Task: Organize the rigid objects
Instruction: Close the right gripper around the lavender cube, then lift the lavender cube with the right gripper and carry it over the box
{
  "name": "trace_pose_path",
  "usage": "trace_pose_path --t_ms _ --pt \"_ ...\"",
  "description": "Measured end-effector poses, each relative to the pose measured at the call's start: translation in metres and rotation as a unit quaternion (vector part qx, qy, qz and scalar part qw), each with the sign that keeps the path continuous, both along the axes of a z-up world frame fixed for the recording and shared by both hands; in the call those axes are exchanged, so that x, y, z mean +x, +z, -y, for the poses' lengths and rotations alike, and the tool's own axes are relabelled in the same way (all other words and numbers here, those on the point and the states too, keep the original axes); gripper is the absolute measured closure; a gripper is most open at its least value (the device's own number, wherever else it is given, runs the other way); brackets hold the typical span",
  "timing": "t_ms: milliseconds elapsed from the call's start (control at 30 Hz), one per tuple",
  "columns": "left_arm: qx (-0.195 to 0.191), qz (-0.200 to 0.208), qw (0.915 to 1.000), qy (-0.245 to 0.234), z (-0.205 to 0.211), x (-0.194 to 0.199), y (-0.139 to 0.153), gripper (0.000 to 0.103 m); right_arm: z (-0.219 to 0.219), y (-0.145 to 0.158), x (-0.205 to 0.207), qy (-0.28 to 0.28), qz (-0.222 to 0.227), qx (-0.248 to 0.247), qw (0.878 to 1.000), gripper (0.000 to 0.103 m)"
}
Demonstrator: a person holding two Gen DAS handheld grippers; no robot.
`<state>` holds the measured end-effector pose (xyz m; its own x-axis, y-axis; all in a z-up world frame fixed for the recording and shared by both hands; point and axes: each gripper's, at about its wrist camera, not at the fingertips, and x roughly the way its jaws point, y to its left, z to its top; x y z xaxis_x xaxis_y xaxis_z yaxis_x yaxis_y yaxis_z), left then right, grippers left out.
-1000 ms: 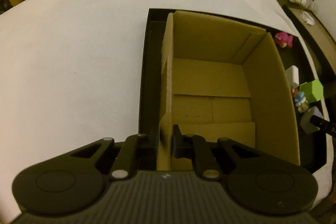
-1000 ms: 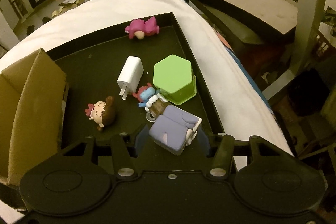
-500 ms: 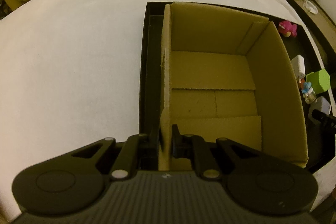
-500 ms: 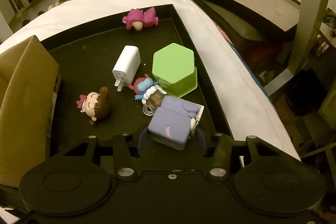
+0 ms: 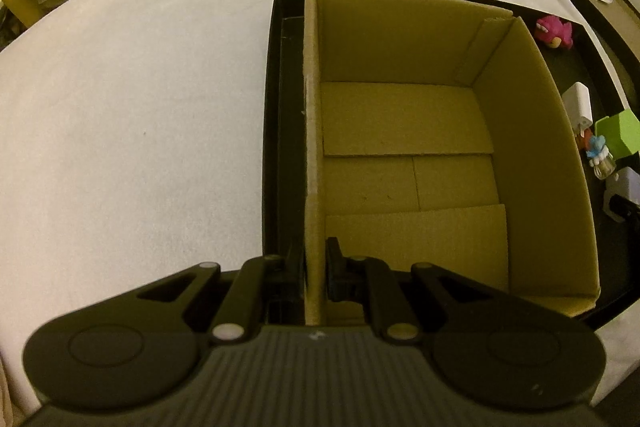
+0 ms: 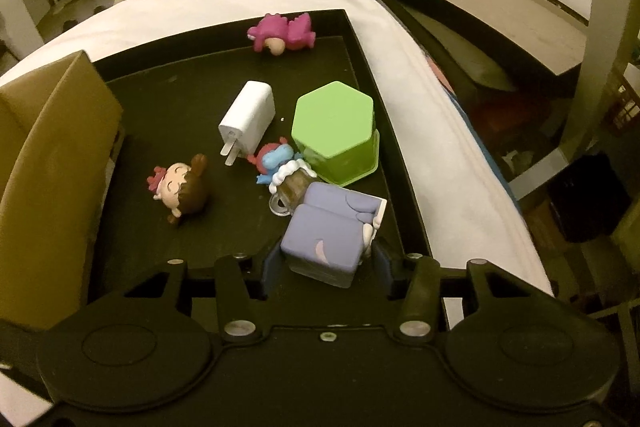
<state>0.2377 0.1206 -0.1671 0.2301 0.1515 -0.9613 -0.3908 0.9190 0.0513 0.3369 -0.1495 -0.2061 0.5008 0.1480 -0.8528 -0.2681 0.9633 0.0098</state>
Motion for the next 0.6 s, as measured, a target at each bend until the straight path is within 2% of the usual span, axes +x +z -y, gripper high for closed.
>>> trace_pose_path --t_ms 333,600 --pt "0.002 -0.005 1.0 -0.006 0.008 -0.001 -0.002 0.094 0.007 0.012 -0.011 0.028 0.009 0.011 1.0 0.058" --pt "-0.032 -0.017 0.9993 0.014 -0.005 0.0 -0.003 0.094 0.003 0.034 -0.014 0.054 0.025 0.028 0.998 0.058"
